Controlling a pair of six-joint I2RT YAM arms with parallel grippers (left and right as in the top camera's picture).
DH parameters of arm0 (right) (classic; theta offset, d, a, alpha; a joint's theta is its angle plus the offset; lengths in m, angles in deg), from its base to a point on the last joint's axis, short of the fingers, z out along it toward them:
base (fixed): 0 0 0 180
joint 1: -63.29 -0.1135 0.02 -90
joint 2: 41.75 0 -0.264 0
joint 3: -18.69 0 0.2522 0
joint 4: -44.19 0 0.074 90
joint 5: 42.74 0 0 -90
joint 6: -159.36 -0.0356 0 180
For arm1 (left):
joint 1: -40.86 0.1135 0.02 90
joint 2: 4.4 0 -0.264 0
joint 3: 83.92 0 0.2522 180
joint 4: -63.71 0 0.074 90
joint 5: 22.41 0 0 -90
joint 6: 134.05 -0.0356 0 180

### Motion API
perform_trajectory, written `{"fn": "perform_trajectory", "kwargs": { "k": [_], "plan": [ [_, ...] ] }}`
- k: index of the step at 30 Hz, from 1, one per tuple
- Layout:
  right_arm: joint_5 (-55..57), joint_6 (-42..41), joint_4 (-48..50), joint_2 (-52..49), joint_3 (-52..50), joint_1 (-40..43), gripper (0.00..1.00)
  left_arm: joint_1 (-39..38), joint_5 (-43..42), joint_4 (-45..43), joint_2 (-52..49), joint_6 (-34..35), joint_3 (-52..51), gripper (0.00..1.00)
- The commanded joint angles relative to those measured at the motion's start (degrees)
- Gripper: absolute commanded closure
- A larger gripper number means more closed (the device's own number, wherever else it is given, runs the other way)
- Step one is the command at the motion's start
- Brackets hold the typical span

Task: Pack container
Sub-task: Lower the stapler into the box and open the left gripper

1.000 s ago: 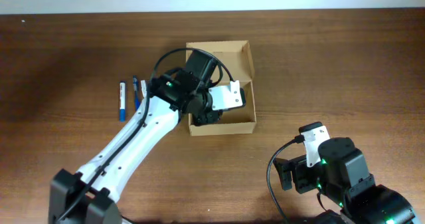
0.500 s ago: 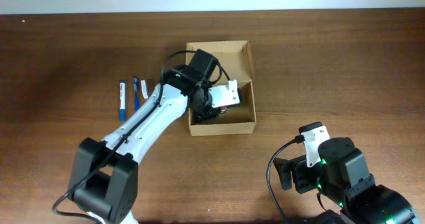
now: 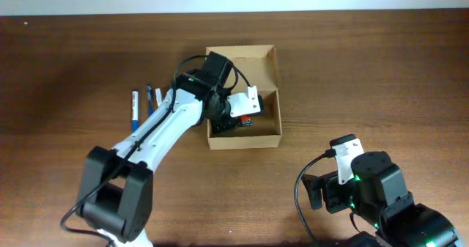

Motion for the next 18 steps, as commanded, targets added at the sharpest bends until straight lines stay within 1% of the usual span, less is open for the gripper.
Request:
{"fn": "perform_trajectory", "kwargs": {
  "k": [1, 10, 18],
  "plan": [
    [-0.31, 0.22, 0.15, 0.02, -0.17, -0.35, 0.01, 0.13, -2.69, 0.11, -1.55, -1.36, -0.24, 0.98],
    [-0.31, 0.22, 0.15, 0.02, -0.17, -0.35, 0.01, 0.15, -2.62, 0.09, -2.64, -1.36, -0.28, 0.98],
    [-0.31, 0.22, 0.15, 0.02, -0.17, -0.35, 0.01, 0.15, -2.62, 0.28, -5.7, -1.33, -0.33, 0.98]
  ]
}}
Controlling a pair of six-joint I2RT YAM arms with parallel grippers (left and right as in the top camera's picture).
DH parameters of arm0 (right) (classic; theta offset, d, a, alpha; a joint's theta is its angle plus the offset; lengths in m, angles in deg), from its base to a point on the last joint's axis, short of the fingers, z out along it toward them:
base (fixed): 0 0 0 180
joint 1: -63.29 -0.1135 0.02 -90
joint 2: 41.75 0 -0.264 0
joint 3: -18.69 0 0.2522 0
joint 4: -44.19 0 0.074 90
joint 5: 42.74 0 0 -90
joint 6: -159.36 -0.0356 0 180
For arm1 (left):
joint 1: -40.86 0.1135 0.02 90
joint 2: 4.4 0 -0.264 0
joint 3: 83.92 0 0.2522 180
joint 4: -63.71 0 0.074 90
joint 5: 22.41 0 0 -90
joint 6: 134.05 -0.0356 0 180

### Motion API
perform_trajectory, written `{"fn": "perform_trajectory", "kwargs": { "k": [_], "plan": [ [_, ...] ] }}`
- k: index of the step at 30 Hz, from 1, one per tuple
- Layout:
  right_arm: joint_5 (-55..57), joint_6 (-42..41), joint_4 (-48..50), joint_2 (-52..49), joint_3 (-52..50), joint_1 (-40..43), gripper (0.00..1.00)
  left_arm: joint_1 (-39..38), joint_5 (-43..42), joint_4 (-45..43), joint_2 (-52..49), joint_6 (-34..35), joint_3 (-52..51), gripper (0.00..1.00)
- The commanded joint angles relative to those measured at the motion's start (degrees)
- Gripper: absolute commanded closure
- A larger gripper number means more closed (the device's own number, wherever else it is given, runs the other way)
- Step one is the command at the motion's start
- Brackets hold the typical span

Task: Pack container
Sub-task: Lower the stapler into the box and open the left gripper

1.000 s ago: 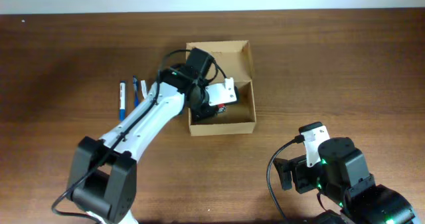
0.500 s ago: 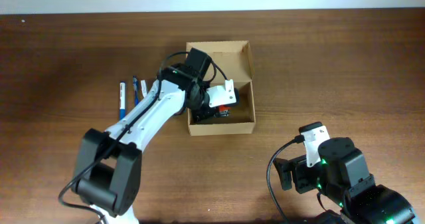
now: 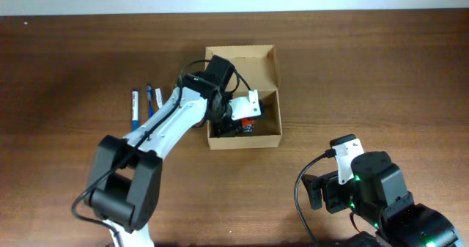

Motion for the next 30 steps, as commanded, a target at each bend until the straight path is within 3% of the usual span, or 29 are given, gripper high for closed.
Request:
{"fn": "perform_trajectory", "kwargs": {
  "k": [1, 13, 16, 20, 22, 30],
  "plan": [
    [-0.28, 0.24, 0.13, 0.02, -0.17, -0.35, 0.01, 0.15, -1.6, 0.26, -2.12, -0.92, -0.33, 0.98],
    [-0.28, 0.24, 0.15, 0.02, -0.17, -0.35, 0.01, 0.15, 4.17, 0.9, -2.16, -0.92, -0.35, 0.92],
    [-0.28, 0.24, 0.15, 0.02, -0.17, -0.35, 0.01, 0.15, 4.35, 0.92, -2.16, -0.9, -0.35, 0.82],
    [-0.28, 0.24, 0.13, 0.0, -0.17, -0.35, 0.01, 0.13, 4.35, 0.94, -2.16, -0.9, -0.35, 0.81],
    [-0.28, 0.24, 0.15, 0.02, -0.17, -0.35, 0.01, 0.13, 4.35, 1.14, -2.16, -0.87, -0.35, 0.71],
    [-0.28, 0.24, 0.15, 0.02, -0.17, -0.35, 0.01, 0.13, 4.35, 1.33, -2.16, -0.87, -0.35, 0.64]
  ]
}}
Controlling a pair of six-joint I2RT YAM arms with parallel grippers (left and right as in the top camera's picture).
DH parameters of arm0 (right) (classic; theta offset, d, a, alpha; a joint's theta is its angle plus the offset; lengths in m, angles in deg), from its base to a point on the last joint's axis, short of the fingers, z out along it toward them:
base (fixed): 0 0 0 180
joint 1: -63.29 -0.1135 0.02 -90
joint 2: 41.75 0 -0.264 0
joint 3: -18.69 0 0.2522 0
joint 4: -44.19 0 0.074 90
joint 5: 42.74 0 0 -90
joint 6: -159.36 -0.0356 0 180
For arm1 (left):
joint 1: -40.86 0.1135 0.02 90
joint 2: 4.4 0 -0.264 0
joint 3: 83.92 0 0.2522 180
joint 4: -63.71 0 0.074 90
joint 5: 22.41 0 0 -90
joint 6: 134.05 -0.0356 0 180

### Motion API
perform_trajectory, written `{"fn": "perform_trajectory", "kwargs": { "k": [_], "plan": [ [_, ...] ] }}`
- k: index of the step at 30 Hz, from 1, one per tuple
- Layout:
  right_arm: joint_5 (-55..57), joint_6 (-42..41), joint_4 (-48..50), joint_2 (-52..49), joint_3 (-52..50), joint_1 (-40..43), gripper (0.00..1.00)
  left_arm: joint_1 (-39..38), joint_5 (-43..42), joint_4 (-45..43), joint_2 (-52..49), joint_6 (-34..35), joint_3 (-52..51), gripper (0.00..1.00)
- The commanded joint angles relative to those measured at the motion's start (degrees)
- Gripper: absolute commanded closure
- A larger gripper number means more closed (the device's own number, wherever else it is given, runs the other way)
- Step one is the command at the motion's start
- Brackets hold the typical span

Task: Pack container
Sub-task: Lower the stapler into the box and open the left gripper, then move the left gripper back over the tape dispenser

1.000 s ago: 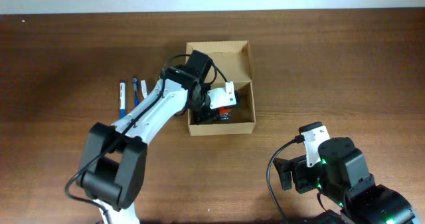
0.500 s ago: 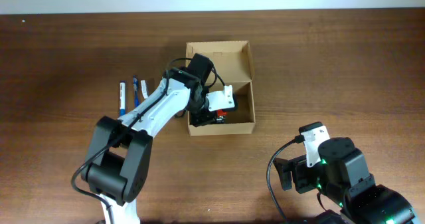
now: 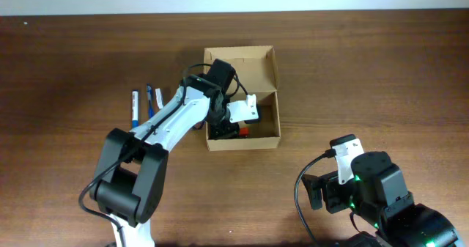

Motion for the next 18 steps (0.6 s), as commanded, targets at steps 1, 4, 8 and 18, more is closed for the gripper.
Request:
{"fn": "perform_trajectory", "kwargs": {
  "k": [1, 4, 8, 18],
  "plan": [
    [-0.31, 0.22, 0.13, 0.02, -0.17, -0.35, 0.01, 0.13, -0.2, 0.2, 0.17, -0.68, -0.33, 0.64],
    [-0.31, 0.22, 0.13, 0.0, -0.17, -0.35, 0.01, 0.09, -0.2, 0.2, 0.2, -0.63, -0.24, 0.64],
    [-0.31, 0.22, 0.13, 0.02, -0.17, -0.35, 0.01, 0.09, -0.22, 0.22, 0.31, 2.6, 1.81, 0.64],
    [-0.31, 0.22, 0.13, 0.02, -0.17, -0.35, 0.01, 0.09, -0.17, 4.46, 3.45, 10.29, 13.75, 0.63]
  ]
}}
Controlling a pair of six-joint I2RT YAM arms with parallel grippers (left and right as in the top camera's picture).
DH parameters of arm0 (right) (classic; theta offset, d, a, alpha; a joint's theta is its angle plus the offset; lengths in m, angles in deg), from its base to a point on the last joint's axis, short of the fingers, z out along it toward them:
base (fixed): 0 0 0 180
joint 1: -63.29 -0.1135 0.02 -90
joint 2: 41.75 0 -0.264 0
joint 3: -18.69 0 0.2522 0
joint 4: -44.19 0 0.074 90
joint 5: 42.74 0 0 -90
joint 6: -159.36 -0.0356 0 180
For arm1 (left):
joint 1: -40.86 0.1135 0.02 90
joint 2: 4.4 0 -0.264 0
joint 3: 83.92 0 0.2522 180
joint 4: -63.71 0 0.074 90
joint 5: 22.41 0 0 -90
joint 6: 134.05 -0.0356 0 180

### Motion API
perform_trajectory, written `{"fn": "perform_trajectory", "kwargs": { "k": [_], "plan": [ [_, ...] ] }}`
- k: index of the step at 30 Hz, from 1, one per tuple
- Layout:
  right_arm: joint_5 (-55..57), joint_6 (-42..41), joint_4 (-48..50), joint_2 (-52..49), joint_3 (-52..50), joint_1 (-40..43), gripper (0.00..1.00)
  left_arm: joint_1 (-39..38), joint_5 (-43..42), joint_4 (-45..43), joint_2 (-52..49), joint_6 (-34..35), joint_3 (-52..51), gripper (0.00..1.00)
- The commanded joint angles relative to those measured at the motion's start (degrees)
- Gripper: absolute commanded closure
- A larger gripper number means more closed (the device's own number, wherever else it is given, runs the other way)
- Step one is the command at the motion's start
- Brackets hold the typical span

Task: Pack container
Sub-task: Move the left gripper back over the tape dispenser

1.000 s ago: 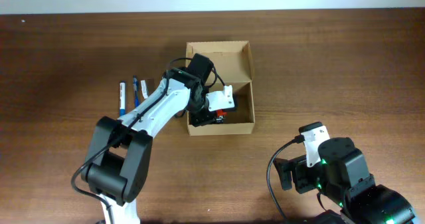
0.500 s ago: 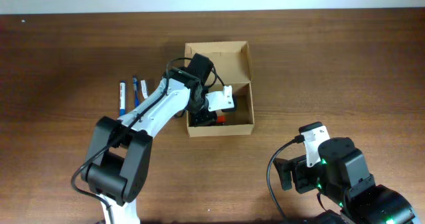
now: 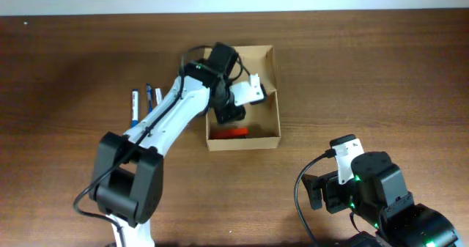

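An open cardboard box (image 3: 270, 93) stands at the table's middle. My left arm reaches over its left wall, and the left gripper (image 3: 233, 113) hangs inside, fingers pointing down and slightly spread with nothing between them. A red marker (image 3: 231, 133) lies flat along the box's front wall, just below the fingers and apart from them. Three pens lie on the table left of the box: a white one with blue ends (image 3: 135, 108), a blue one (image 3: 149, 100) and a short white one (image 3: 158, 98). My right gripper (image 3: 315, 192) rests at the lower right, its fingers too dark to read.
The box's back flap (image 3: 242, 53) is folded up behind the left wrist. The right arm's bulk (image 3: 381, 196) fills the lower right corner. Bare brown tabletop (image 3: 381, 71) stretches right of the box and along the far left.
The left gripper has moved from the box's front part back toward its middle. The red marker that was at the fingers now lies alone by the front wall. The right arm has not moved.
The left gripper stood low in the box's front half with a red item at its fingers through all three earlier moments, shifting slightly left. Now the red marker lies on the box floor and the gripper is drawn back from it. The pens have stayed put.
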Motion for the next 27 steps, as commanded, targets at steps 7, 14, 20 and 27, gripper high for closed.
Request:
{"fn": "perform_trajectory", "kwargs": {
  "k": [7, 14, 20, 27],
  "plan": [
    [-0.31, 0.24, 0.15, 0.02, -0.17, -0.35, 0.01, 0.11, -0.22, 6.29, 7.63, 5.79, 8.33, 0.65],
    [-0.31, 0.24, 0.15, 0.02, -0.17, -0.35, 0.01, 2.19, 2.8, 14.29, 12.35, 5.75, 8.33, 0.71],
    [-0.31, 0.24, 0.17, 0.02, -0.17, -0.35, 0.01, 6.73, 2.75, 19.19, 14.29, 5.33, 8.31, 0.76],
    [-0.31, 0.24, 0.17, 0.02, -0.17, -0.35, 0.01, 16.63, -0.31, 19.67, 16.09, 4.87, 8.02, 0.76]
  ]
}}
